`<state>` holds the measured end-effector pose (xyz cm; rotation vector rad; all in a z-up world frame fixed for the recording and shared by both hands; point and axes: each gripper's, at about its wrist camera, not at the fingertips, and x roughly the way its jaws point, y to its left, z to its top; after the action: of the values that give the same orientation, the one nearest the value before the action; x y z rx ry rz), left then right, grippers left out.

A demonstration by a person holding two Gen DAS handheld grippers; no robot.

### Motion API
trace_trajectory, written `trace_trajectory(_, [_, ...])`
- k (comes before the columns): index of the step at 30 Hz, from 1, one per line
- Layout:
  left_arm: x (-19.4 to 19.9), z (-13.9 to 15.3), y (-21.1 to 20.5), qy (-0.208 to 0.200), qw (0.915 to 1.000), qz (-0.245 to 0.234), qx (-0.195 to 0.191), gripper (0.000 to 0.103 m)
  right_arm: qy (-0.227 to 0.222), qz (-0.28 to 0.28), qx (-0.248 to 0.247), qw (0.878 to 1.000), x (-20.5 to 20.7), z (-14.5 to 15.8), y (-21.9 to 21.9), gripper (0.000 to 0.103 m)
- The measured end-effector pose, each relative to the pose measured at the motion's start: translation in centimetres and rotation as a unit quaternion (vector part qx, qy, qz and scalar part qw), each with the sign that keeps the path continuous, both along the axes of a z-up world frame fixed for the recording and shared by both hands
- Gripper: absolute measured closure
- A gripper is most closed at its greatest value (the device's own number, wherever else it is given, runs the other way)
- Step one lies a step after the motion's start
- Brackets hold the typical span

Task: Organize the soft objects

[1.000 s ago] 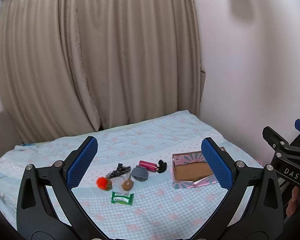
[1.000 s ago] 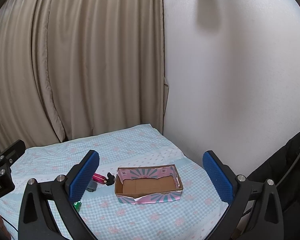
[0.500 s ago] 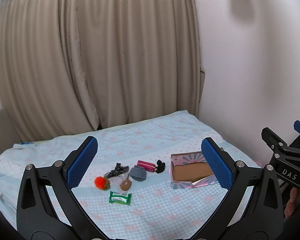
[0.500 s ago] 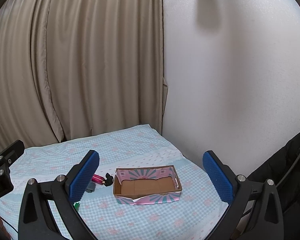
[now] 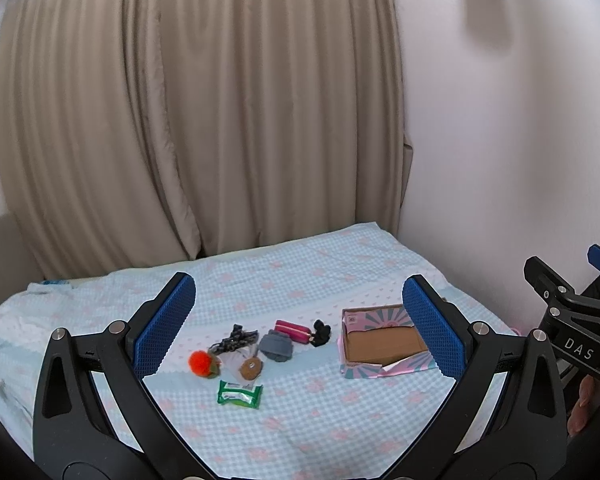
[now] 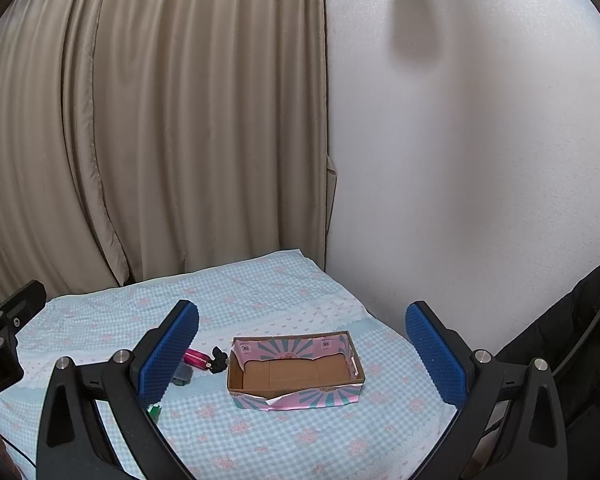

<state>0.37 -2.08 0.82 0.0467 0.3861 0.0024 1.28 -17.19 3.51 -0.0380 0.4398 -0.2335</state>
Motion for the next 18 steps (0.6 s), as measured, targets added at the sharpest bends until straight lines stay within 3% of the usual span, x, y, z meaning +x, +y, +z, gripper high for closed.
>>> trace_trajectory(5, [0.3, -0.4, 0.6, 0.020, 0.9995, 0.020, -0.015, 0.000, 0.007, 0.005, -0.002, 1.000, 0.1, -0.2, 0.0, 0.000])
trace_trajectory(11, [0.4, -2.9, 2.5, 0.054, 0.9953, 0.072, -0.037, 0.000, 0.032, 0.033, 0.001, 0.999, 1.5, -1.6, -0.2, 0.000])
trace_trajectory(18, [1.3, -9.1, 7.3, 0.132, 0.9779, 0.141, -0.080, 0.000, 0.069, 0.087, 0.007, 0.994, 4.4, -5.9, 1.5, 0.000])
